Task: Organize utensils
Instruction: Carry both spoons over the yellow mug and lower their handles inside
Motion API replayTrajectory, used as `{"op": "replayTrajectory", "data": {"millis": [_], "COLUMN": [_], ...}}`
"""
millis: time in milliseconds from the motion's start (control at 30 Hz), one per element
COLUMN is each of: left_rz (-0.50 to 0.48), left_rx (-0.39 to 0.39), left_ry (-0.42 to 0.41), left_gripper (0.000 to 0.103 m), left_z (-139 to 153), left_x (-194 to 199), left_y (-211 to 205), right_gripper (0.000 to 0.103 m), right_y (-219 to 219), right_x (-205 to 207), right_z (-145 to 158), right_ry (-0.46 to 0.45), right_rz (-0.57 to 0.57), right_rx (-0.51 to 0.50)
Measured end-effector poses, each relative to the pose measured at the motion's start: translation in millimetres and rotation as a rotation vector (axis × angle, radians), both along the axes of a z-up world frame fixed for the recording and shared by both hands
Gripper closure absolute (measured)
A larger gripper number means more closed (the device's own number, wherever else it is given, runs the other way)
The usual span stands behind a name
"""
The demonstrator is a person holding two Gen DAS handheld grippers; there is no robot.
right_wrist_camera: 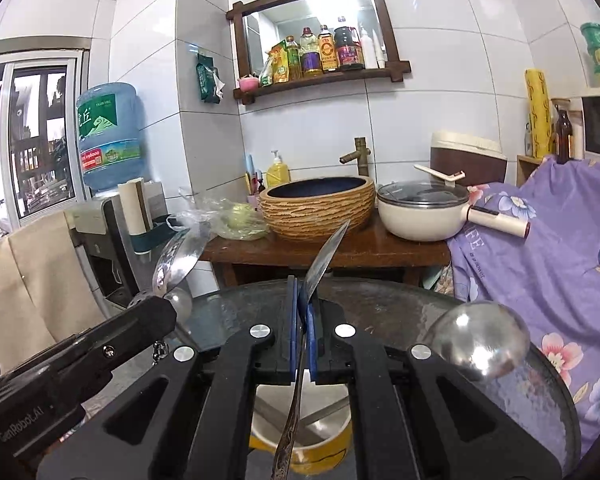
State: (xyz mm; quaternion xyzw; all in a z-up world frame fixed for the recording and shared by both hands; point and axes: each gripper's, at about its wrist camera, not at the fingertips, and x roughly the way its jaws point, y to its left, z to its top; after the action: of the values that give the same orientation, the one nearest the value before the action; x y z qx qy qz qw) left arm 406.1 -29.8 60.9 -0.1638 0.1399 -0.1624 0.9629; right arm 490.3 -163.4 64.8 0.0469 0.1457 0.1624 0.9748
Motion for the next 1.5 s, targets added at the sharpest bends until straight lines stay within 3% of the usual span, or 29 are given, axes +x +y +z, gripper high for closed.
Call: {"op": "replayTrajectory", "data": {"millis": [200,300,767,933,1200,1500], "left_rz": [0.055,0.075,0.121,0.118,0.111,0.101], "left_rx": [-0.084,-0.106,-0.071,-0.039,-0.053,-0.083], "left_ry": [-0.031,-0.050,-0.129,-0.135,-0.129,-0.163], "left_gripper": [0.097,0.097,0.097,0.097,0.097,0.097], "left_z": [-7.4,-10.3,-22.9,-29.6,-36.7,-17.5], "left_x": [14.3,24.2,42.5,42.7,41.1,40.1], "left_y": [10.0,10.6,-1.0,-5.7,2.5,7.3], "right_gripper": [0.099,0.099,0.099,0.099,0.098,0.099], "right_y": [-7.7,-3.7,6.8,11.6,8.3,5.2], "right_x": [9.1,9.3,10.0,9.6,2.7,6.3], "right_z": [-6.5,-12.5,-32.7,-41.9,-48.0,-48.3], "right_ry": [-0.058,-0.105,-0.259,-0.257,-0.251,-0.234], "right_rz": [-0.027,-0.034,-0.062,-0.048,-0.036,-0.025], "right_rx": [0.061,0.044,-0.031,-0.063,-0.092,-0.091]}}
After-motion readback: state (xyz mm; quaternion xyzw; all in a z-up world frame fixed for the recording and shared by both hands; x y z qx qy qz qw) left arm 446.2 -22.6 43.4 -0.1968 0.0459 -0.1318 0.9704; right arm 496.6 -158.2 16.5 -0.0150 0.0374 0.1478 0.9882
